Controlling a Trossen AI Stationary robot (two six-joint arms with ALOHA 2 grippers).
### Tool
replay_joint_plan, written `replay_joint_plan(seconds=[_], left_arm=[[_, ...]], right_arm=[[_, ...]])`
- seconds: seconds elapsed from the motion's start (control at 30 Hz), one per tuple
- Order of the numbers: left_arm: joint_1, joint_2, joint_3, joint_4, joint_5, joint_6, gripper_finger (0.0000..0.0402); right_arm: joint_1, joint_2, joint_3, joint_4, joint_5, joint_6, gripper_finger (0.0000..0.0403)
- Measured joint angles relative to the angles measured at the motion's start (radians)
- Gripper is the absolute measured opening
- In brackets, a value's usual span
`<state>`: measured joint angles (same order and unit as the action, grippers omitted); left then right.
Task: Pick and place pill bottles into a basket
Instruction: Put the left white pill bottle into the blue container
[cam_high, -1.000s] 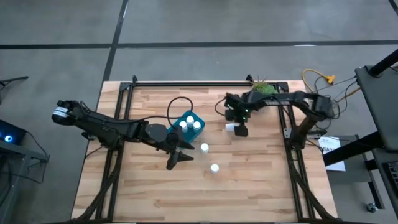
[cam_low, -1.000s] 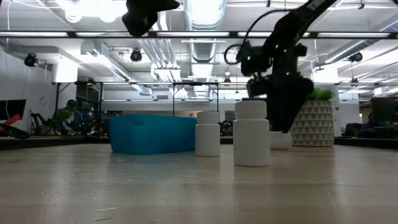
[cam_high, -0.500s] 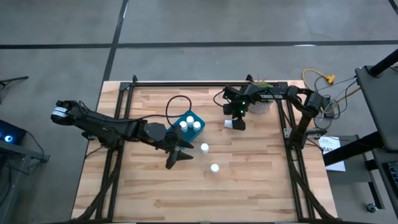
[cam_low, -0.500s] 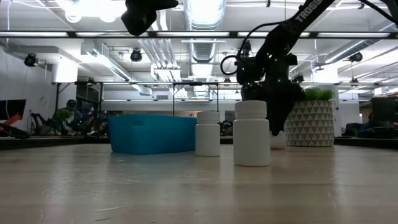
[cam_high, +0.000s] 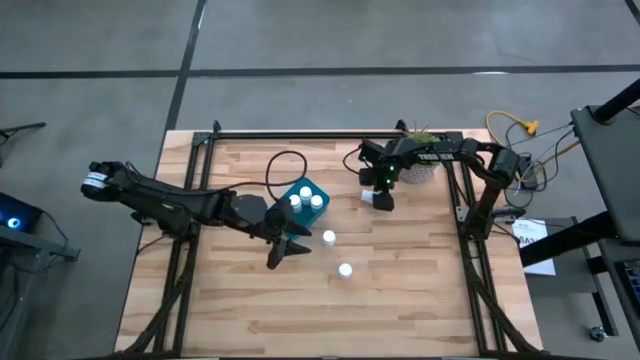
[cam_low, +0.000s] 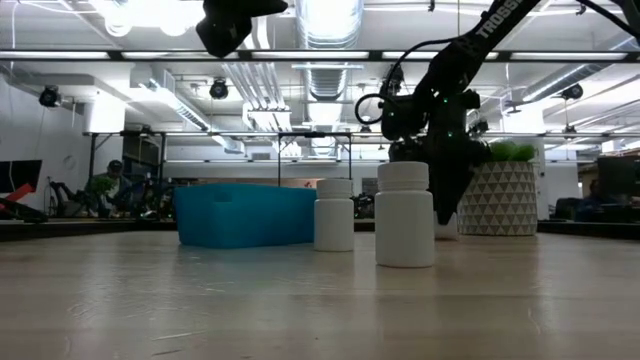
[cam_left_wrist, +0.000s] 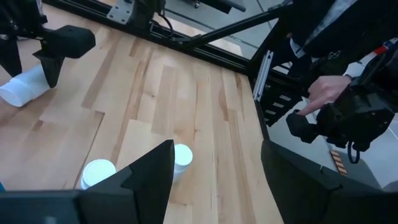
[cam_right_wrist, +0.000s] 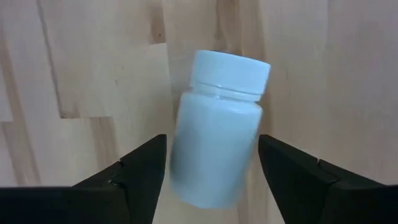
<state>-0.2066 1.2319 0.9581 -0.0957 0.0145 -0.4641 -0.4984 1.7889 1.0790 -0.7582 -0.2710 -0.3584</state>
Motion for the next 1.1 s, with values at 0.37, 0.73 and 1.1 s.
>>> replay_joint_plan(seconds=[0.37, 0.73, 1.1], left_arm=[[0.027, -0.028, 0.000, -0.001, 0.000, 0.000, 0.0224], [0.072, -0.083, 0.000, -0.029, 0.000, 0.000, 0.0224], [0.103, -0.133, -0.002, -0.101, -0.001, 0.048, 0.0224]], right_arm=[[0.003, 0.000, -0.006, 0.010, 0.019, 0.020, 0.0170], [0.002, -0.003, -0.013, 0.011, -0.039, 0.095, 0.0139], [0.016, -0.156, 0.003, 0.048, -0.105, 0.190, 0.0136]])
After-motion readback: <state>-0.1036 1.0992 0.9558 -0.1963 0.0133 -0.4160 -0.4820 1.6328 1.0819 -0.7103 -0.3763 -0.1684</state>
